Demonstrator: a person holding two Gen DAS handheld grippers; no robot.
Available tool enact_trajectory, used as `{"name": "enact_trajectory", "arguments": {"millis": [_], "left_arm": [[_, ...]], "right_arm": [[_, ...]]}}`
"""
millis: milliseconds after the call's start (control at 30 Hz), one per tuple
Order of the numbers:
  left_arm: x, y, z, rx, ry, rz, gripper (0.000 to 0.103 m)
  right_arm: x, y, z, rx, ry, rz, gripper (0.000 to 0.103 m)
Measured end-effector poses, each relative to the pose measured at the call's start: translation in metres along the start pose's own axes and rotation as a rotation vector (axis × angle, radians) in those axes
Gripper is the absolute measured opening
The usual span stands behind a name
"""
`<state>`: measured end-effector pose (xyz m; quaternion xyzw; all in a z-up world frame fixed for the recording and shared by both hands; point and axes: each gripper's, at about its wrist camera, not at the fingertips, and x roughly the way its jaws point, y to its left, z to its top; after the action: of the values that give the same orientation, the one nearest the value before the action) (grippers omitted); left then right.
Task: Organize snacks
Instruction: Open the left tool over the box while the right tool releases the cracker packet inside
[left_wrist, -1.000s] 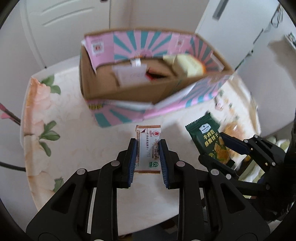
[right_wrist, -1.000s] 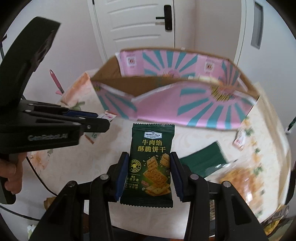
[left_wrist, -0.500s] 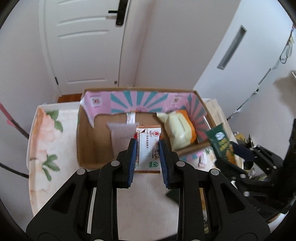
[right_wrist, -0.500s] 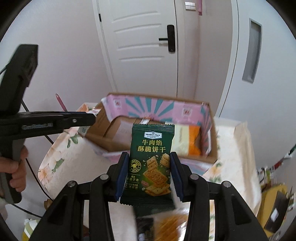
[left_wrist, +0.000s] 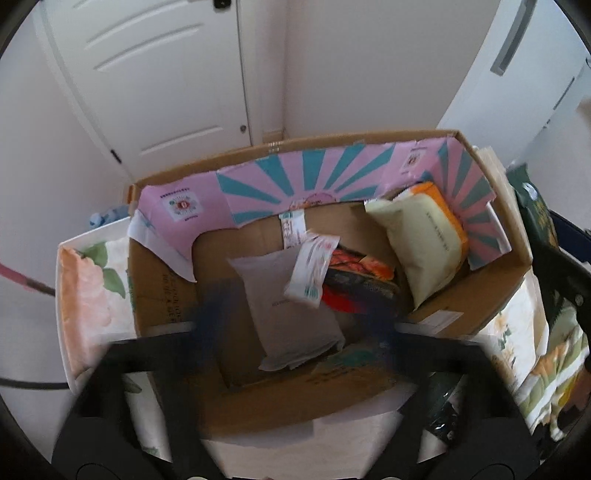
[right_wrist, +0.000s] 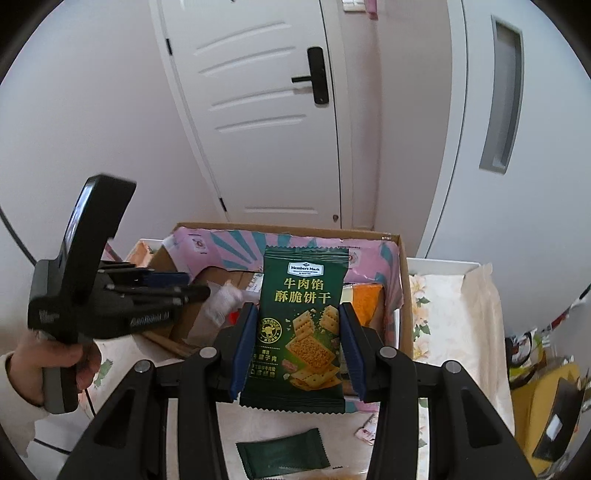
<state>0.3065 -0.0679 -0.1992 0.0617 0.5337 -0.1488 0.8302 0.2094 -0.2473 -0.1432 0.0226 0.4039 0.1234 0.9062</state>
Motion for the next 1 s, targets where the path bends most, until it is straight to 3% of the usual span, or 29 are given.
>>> {"name": "enact_trajectory", "arguments": {"millis": [300, 533, 567, 633, 667, 700, 1000], "left_arm": [[-0.003, 0.012, -0.003, 0.007, -0.004, 0.005, 0.103], [-0.025, 0.011, -0.009, 0.002, -0.046, 0.032, 0.103], [-0.028, 0.011, -0.010, 0.000, -0.051, 0.036, 0.102], [-0.034, 0.012, -0.013, -0.009, -0.061, 0.050, 0.102], [-0.037, 0.014, -0.015, -0.014, -0.066, 0.058, 0.102], [-0.040, 0.013, -0.016, -0.018, -0.069, 0.065, 0.102], [-0.070, 0.010, -0.041, -0.074, -0.108, 0.115, 0.102]], "right_arm": [[0.030, -0.005, 0.013, 0.069, 0.067, 0.020, 0.041], [0.057, -0.005, 0.032, 0.103, 0.163, 0.087, 0.041], [0.065, -0.005, 0.034, 0.118, 0.188, 0.103, 0.043], [0.080, -0.006, 0.036, 0.144, 0.220, 0.133, 0.064], [0.085, -0.007, 0.035, 0.157, 0.219, 0.142, 0.087], [0.089, -0.008, 0.035, 0.168, 0.214, 0.140, 0.095], [0.051, -0.022, 0.026, 0.182, 0.148, 0.138, 0.095]]}}
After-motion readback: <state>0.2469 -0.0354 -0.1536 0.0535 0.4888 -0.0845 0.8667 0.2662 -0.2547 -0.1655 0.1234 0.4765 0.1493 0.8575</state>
